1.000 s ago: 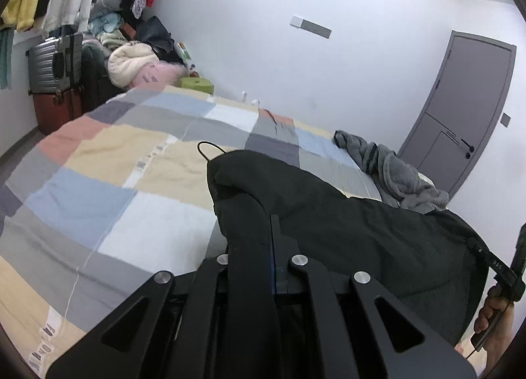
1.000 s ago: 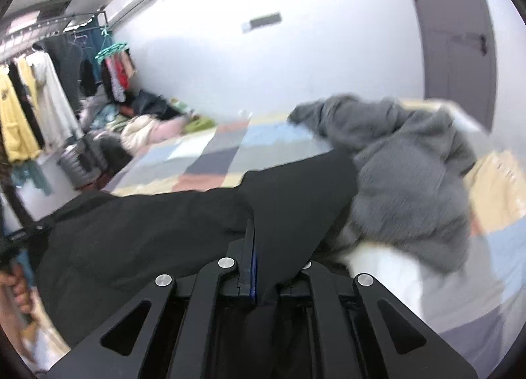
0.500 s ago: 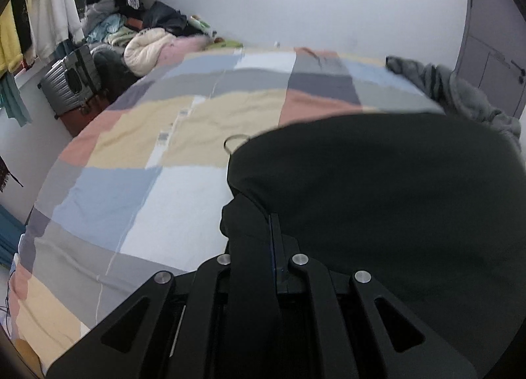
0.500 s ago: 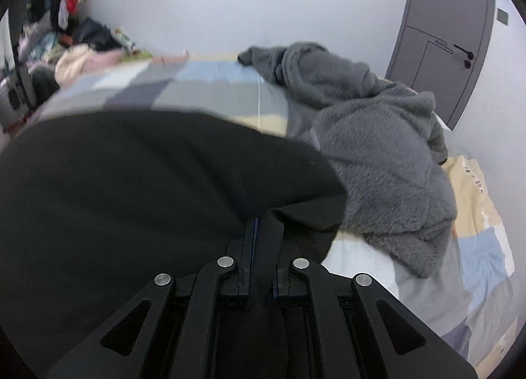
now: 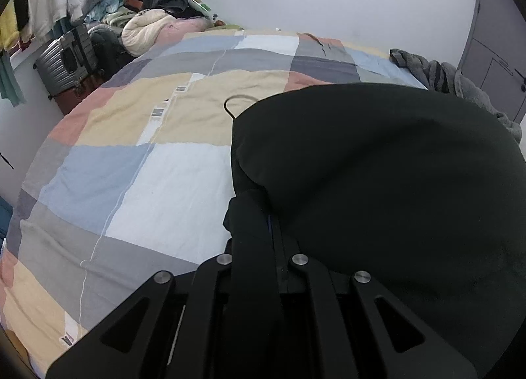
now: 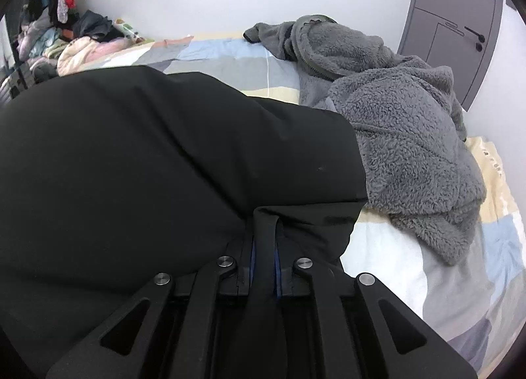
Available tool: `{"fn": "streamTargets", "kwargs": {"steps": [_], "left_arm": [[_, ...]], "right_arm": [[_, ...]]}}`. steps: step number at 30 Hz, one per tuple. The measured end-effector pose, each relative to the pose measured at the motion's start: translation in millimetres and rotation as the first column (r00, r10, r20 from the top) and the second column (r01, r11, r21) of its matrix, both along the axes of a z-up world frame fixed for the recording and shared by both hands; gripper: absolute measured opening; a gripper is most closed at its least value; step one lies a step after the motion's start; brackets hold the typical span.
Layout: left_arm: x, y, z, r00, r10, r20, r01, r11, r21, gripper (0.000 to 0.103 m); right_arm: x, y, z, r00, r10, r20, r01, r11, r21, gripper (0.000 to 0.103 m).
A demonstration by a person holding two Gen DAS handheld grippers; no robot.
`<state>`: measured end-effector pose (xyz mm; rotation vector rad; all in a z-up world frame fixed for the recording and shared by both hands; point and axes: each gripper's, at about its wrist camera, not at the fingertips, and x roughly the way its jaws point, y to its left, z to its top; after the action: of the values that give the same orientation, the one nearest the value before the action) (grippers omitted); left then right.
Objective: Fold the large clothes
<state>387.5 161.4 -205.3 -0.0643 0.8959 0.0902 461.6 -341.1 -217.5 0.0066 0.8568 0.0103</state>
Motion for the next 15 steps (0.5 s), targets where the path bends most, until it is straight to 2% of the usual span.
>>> {"fn": "streamTargets", "kwargs": {"steps": [4, 6, 8, 10, 12, 14, 15], "left_arm": [[-7, 3, 6, 1.000, 0.008, 0.003, -0.008, 1.000, -0.022, 0.010], [-18, 7, 15, 1.000, 0.011, 0.011, -0.010, 0.998, -0.061, 0.024], [-30, 11, 23, 0.999, 0.027, 0.026, -0.024, 0.996, -0.087, 0.064], [-46, 13, 35, 0.996, 0.045, 0.076, -0.038, 0.995, -0.095, 0.077], [-59, 12, 50, 0.995, 0.040, 0.092, -0.031, 0.994, -0.102, 0.078], [-69, 9, 65, 0.994, 0.033, 0.104, -0.022, 0.994, -0.103, 0.078], [-75, 6, 75, 0.993, 0.026, 0.116, -0.014, 0.995, -0.101, 0.078]], "right_arm": [[-11, -12, 9, 1.000, -0.005, 0.014, 0.004, 0.996, 0.086, 0.011], [-23, -17, 19, 0.999, 0.029, 0.041, -0.034, 0.989, 0.143, 0.019], [-37, -19, 32, 0.997, 0.037, 0.075, -0.047, 0.988, 0.144, 0.049], [-53, -21, 47, 0.993, 0.048, 0.111, -0.065, 0.985, 0.157, 0.059], [-66, -23, 65, 0.990, 0.050, 0.130, -0.073, 0.982, 0.173, 0.064], [-77, -22, 82, 0.986, 0.051, 0.156, -0.077, 0.984, 0.161, 0.079], [-86, -20, 98, 0.980, 0.057, 0.189, -0.086, 0.985, 0.149, 0.081]]}}
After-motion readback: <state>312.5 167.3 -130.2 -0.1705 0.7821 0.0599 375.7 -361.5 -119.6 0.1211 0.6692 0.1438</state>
